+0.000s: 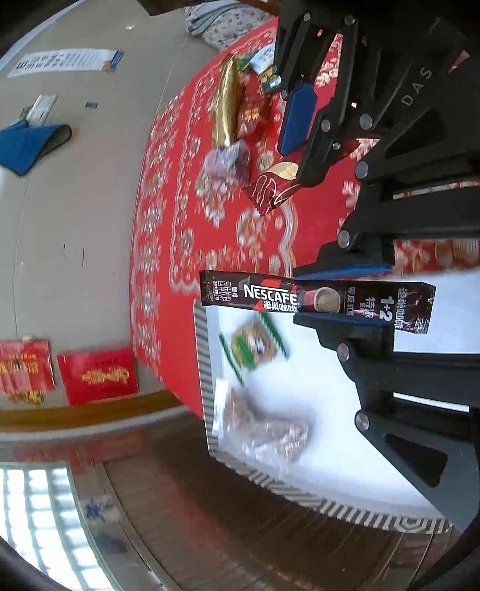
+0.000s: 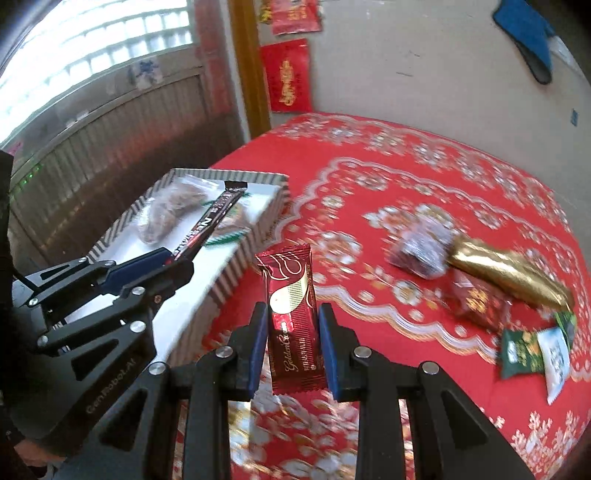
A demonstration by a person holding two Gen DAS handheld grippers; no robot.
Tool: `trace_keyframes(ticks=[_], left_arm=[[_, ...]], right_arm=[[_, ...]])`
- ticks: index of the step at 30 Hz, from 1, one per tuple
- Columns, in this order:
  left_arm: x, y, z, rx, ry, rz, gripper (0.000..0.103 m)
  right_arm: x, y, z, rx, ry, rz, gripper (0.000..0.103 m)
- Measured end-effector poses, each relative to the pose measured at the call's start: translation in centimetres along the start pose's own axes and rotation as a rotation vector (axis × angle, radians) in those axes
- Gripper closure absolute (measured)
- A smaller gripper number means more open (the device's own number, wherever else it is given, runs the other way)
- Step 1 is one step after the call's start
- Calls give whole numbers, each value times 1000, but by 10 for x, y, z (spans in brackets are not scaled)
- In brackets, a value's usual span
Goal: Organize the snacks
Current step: 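Carry the Nescafé stick with the left tool while the right tool carries the chocolate bar to the box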
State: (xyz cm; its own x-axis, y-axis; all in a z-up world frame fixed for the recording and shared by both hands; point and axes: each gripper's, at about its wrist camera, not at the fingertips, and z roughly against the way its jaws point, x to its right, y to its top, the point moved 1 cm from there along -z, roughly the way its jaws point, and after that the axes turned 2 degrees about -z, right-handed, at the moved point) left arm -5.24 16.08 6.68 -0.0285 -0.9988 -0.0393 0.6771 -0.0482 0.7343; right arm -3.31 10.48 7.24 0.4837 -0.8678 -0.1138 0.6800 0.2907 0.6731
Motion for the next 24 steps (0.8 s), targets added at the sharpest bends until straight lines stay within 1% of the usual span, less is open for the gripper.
trace_keyframes(ticks=[5,11,16,24], left_arm=[[-28,-2,-2,-14,44,17,84],[-64,-8,-7,-35,106,49,84],[-82,-16,-14,-61,128,62,84],[-99,-25,-28,-114,154,69,84]], right_arm=[[-34,13,-11,-10,41,48,76],[-61,21,-28,-33,76,79,76],[-73,24,-43,-59,92,86,76],[-95,24,-64,-108,107,113,76]])
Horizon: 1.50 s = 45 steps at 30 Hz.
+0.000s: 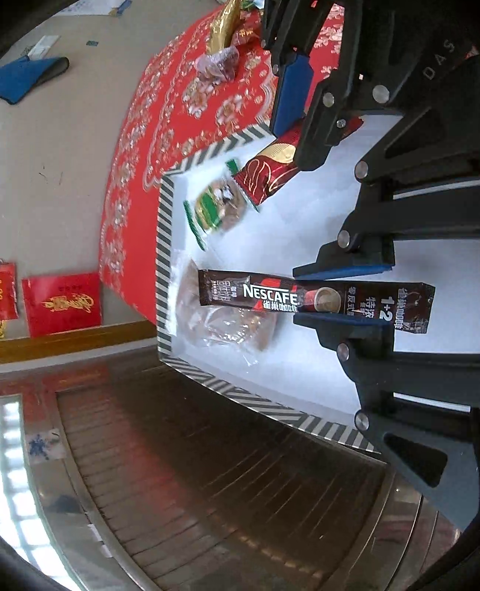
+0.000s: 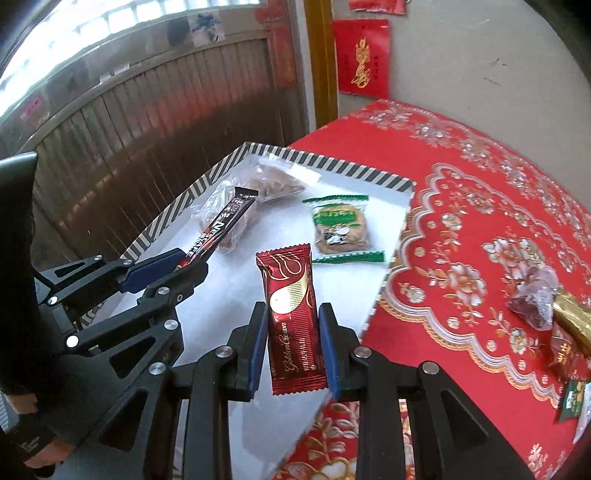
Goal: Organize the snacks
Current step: 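Carry the Nescafé stick with the left tool while the right tool carries the chocolate bar to the box, then open both tools to drop the Nescafé stick and chocolate bar in the box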
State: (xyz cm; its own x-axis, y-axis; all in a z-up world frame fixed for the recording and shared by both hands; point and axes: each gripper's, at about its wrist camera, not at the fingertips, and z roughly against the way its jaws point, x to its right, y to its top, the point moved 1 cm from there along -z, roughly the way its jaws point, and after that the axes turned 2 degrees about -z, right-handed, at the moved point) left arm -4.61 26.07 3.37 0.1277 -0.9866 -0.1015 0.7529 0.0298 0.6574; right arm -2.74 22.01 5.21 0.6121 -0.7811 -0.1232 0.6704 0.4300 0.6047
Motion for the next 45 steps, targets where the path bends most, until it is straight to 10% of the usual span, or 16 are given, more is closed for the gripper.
trace_keyframes(ticks=[19,32,45], left_arm=[[-2,-2,-19,-78,96,-89,81],[-21,-1,-22,-100,139,-33,35],[-19,-8,-1,-38,122,45,16]], right_arm=[[-8,-2,-34,-73,-10,15,76],[-6,-1,-34,-64,17,-15,74],[7,-11,1,17,57,-67,55]])
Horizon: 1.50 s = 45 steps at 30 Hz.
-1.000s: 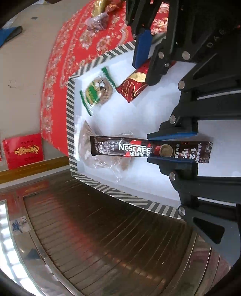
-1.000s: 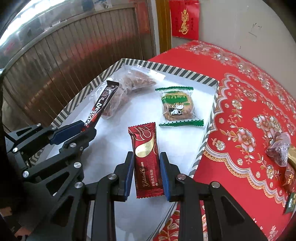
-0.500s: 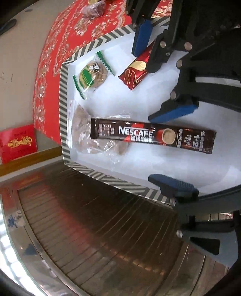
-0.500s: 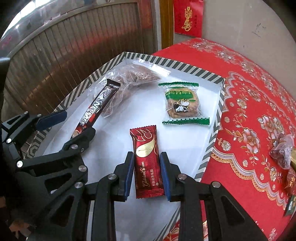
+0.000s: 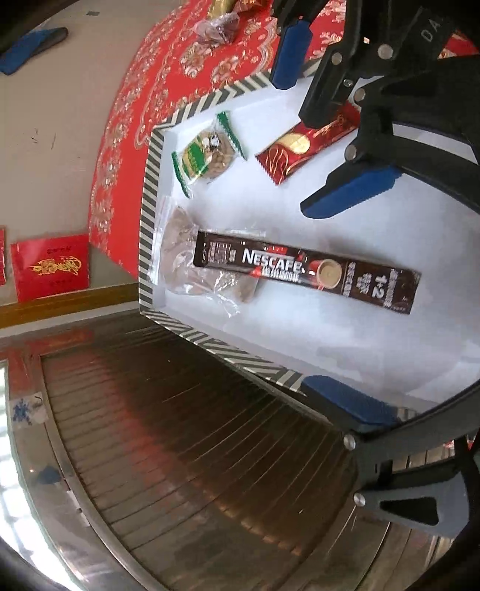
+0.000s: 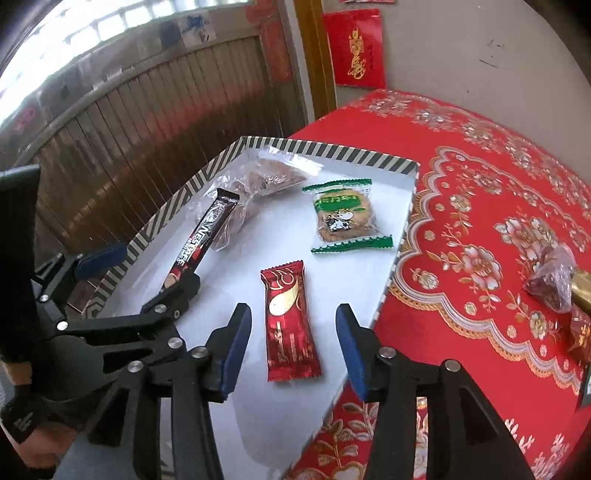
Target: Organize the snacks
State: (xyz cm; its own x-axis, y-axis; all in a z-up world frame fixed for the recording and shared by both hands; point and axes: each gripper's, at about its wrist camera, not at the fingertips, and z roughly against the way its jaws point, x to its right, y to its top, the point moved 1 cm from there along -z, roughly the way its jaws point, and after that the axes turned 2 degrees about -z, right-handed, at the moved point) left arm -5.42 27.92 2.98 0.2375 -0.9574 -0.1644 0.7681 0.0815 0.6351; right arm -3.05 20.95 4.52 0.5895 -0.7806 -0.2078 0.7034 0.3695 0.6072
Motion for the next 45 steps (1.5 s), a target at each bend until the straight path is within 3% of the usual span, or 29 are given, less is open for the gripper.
trace_keyframes(ticks=[5,9,13,17,35,45], left_arm=[[9,-5,17,45,-3,7,15],[13,-7,25,70,-23,41,15],[24,-8,29,69,-63,48,12],[45,-5,35,78,-83,7,12],[132,7,53,75,-201,-123,11],[181,25,66,78,-276,-188,11]], right_arm=[[4,-9,17,36,23,-7,54],[9,-15,33,69,9,-10,40],[19,-22,45,81,-5,-25,40],[35,-28,53,75,9,-25,40],[125,-50,77,90,-99,-183,38],[182,-46,97,98,-188,-247,35]])
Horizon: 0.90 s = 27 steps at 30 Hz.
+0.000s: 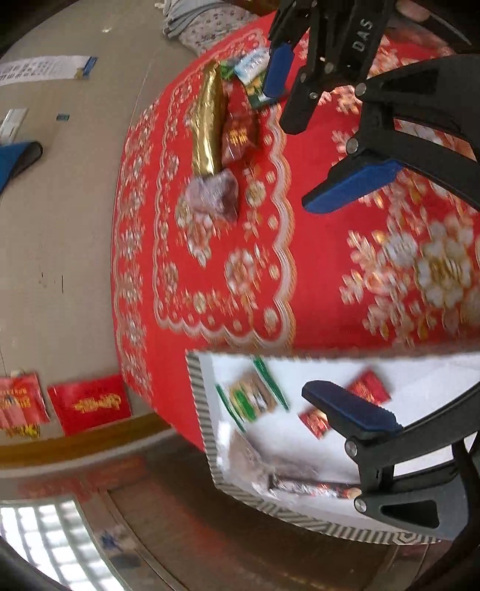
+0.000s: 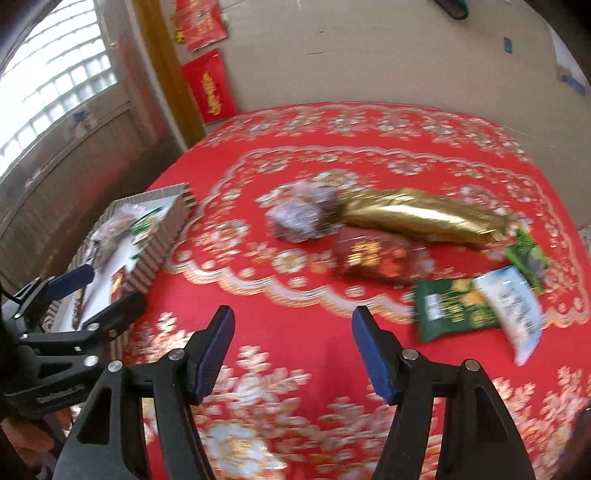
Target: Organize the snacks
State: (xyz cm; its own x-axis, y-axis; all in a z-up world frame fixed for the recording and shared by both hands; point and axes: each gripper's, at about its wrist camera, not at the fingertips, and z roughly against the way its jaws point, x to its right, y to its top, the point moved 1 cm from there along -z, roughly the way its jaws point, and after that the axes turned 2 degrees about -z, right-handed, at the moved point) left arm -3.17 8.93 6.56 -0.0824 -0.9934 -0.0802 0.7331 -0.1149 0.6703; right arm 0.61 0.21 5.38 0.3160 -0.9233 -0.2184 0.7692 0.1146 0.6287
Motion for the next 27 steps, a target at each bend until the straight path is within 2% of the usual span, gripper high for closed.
trace_keyframes(ticks=[6,14,18,21,27], left_arm=[[24,24,-7,-5,-20,-14,11],[41,51,-38,-85,-73,97,11],[44,58,-48,-81,-32,132,11],[46,65,-61,-102,-36,167,11],[57,81,-90,-148,-34,108,11]], right_arm=[[26,8,2,-2,-38,-7,34],[36,16,0,-18,-36,27,34],[37,20,-5,-22,-38,31,34],[38,23,-14,-37,-25,11,33],[37,28,-24,-49,-2,-24,33]])
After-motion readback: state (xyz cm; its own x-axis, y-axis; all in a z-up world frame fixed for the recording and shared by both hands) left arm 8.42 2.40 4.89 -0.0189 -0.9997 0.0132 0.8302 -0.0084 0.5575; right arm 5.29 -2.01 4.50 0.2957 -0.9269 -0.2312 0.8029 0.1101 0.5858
